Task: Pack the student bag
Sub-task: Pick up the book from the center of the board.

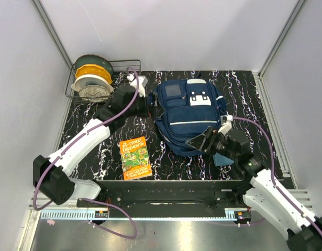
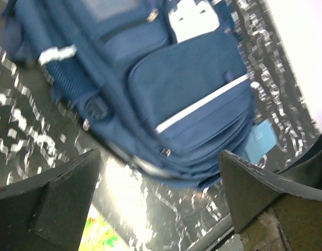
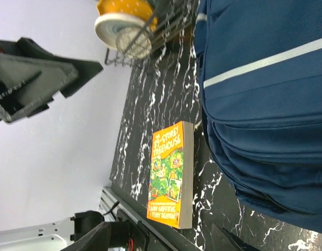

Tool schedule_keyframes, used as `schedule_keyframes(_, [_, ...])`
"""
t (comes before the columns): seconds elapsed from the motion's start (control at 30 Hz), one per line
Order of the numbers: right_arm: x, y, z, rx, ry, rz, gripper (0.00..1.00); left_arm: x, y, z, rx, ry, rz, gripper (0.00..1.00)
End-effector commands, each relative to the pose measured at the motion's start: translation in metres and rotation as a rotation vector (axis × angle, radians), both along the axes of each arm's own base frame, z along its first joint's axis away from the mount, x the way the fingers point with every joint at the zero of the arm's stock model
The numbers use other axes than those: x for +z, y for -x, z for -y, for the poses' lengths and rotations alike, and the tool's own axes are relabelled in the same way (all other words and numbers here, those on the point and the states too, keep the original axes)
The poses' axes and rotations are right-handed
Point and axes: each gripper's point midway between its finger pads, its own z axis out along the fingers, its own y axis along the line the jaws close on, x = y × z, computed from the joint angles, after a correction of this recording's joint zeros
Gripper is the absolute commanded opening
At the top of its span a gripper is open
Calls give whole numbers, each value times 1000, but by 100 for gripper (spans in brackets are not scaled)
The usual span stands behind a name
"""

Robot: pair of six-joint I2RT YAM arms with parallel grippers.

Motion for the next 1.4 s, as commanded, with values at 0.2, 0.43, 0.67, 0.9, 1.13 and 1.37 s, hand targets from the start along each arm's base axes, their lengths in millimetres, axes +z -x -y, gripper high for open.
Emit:
schedule_keyframes(0.2, [-17,-20,-89,308,168,1,75,-66,37,-115,457,23,-159,99])
schedule_keyframes(0.43, [-40,-22,-144,411,176,-49,69,-116,72,-158,601,47,-311,99])
schedule_keyframes(0.67, [-63,-14,-166,459,228,-107,68,-161,94,-156,613,176,-468,99])
schedule_keyframes(0.9, [-102,-17,-176,446,332,-219,62,-196,113,-142,569,283,-558,99])
schedule_keyframes(1.13, [-125,-20,-195,467,300,-292,57,-215,119,-139,550,303,-559,99])
schedule_keyframes(1.37, [-144,-22,-200,458,340,-325,57,-222,119,-133,513,322,-558,95])
